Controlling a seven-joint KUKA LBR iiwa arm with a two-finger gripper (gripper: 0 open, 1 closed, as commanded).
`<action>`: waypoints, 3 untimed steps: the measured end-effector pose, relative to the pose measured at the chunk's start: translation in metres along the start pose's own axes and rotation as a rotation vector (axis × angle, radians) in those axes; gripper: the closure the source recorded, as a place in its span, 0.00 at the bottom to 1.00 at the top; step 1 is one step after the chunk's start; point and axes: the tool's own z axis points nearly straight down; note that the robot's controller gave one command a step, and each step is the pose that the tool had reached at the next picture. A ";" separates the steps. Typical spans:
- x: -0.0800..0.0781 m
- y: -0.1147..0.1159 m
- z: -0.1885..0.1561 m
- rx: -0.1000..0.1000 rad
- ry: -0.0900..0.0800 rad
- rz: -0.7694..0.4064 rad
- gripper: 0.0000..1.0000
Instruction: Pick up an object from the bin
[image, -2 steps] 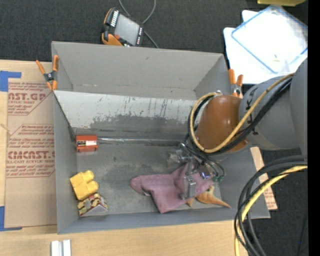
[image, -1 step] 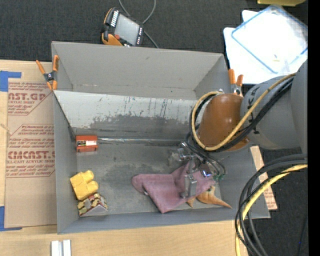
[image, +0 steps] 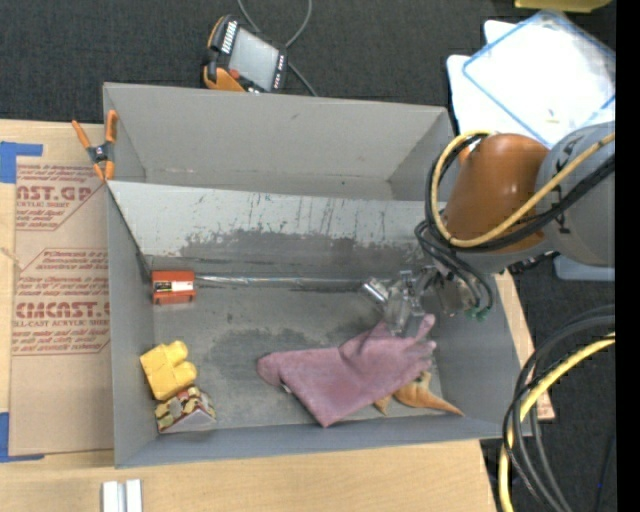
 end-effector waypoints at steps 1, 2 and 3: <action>0.000 0.000 0.000 0.000 0.000 0.000 1.00; 0.010 -0.035 -0.019 0.002 -0.004 -0.047 1.00; 0.021 0.006 0.014 -0.003 0.003 0.343 1.00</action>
Offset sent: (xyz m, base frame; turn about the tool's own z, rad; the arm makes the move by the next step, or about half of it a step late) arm -0.0076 -0.0340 0.0185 -0.0500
